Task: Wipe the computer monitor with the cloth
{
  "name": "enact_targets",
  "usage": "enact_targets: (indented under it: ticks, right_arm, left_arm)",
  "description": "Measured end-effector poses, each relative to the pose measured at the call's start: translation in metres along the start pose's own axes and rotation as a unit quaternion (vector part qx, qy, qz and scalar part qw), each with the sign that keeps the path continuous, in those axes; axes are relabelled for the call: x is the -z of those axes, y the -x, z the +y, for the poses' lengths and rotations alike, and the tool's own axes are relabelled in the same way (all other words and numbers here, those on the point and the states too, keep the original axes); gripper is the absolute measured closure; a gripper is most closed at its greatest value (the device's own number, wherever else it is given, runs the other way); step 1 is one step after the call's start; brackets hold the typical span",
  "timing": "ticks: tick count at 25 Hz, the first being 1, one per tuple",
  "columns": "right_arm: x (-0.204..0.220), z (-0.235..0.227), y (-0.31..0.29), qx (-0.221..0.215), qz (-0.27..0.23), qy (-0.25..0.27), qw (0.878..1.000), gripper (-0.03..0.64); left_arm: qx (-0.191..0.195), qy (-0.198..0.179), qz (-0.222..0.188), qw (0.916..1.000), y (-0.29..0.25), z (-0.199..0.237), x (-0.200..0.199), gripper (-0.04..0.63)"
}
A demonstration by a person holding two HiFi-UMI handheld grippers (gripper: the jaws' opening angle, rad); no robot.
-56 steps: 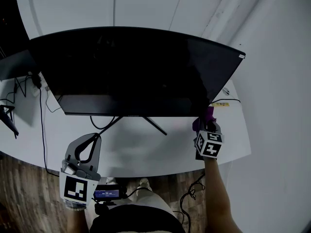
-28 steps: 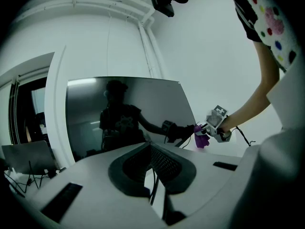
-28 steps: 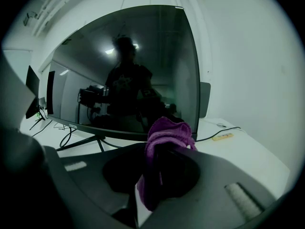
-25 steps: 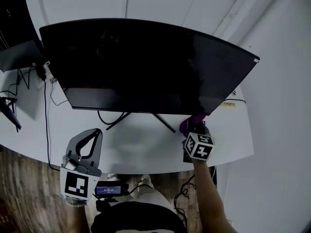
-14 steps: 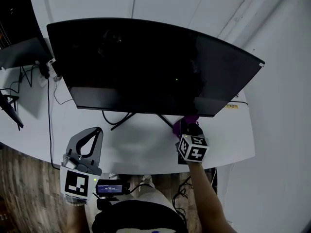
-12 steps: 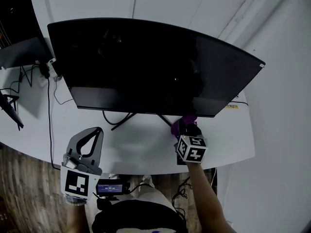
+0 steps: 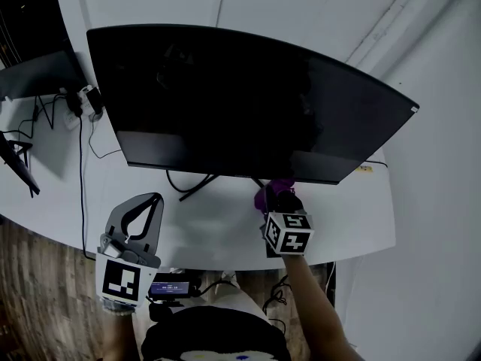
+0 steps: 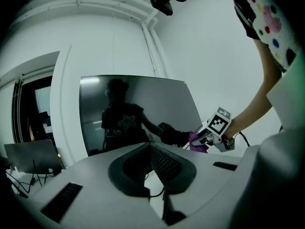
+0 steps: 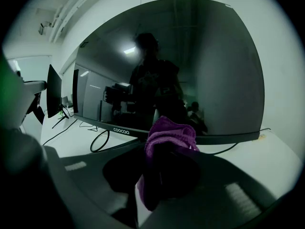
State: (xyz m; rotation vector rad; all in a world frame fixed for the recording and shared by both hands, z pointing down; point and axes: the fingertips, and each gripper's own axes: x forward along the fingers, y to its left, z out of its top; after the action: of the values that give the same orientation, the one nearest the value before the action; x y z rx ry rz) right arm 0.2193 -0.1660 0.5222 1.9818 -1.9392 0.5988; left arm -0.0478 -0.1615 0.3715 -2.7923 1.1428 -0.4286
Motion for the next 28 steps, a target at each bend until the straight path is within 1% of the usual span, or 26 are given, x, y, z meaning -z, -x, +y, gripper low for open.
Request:
enact_targets:
  ticks: [13,28]
  right_arm:
    - [-0.002,0.063,-0.014,-0.044,0.010,0.023,0.999,0.552]
    - [-0.006,0.141,-0.031,-0.105,0.015,0.059,0.993,0.552]
  left_arm:
    - [-0.007,-0.003,0.005,1.0000,0.011,0.023,0.013,0.591]
    - [-0.032,0.007,0.008,0.9994,0.033,0.056,0.028,0.591]
